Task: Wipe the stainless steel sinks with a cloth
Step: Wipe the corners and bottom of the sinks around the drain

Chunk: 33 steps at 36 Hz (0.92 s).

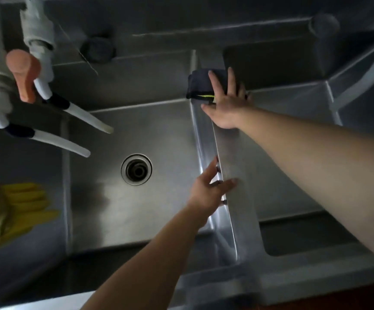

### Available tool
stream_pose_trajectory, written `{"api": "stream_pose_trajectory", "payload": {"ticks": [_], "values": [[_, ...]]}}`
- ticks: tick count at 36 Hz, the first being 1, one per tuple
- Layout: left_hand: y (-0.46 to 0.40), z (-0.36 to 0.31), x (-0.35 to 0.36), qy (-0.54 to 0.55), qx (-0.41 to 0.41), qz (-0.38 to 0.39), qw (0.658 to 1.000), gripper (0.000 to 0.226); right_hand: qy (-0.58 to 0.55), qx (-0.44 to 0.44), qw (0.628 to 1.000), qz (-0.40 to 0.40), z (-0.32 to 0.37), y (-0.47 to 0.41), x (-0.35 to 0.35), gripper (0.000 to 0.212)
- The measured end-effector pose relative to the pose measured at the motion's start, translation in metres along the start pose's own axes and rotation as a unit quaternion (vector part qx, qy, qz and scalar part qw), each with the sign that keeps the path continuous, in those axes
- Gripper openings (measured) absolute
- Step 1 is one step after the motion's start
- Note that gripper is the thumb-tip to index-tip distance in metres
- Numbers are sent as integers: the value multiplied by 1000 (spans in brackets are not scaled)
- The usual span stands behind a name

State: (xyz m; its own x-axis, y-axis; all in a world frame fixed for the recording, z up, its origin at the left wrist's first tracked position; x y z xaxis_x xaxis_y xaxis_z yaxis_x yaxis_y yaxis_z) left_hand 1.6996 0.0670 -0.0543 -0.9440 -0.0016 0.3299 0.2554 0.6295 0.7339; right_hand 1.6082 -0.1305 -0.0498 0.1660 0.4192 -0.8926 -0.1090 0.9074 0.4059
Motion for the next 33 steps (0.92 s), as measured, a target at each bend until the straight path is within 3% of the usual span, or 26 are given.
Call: {"api": "stream_pose_trajectory", "payload": {"ticks": [11, 18, 24, 33], "values": [[3, -4, 1, -20, -12, -10, 1000, 57, -48, -14, 999, -9, 1, 5, -6, 80], [5, -4, 1, -21, 1, -38, 999, 66, -101, -12, 992, -75, -1, 34, 0, 56], [20, 3, 8, -86, -7, -77, 993, 74, -59, -53, 992, -101, -14, 91, 13, 43], [71, 63, -27, -133, -10, -159, 978, 57, -41, -74, 996, -40, -27, 209, 63, 43]]}}
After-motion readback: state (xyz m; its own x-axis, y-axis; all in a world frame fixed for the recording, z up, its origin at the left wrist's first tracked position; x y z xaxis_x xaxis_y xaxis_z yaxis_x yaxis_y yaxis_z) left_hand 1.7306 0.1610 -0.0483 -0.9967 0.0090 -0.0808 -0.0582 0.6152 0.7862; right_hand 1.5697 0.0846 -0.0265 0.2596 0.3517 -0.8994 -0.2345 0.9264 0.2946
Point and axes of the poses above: each hand's wrist, its own y-axis away from the middle knuckle, its own x-axis out of the palm, z = x × y, the point moved 1 cm from there along -y, towards the middle knuckle, and after that the axes turned 5 degrees about -x, right-handed, at the moved point
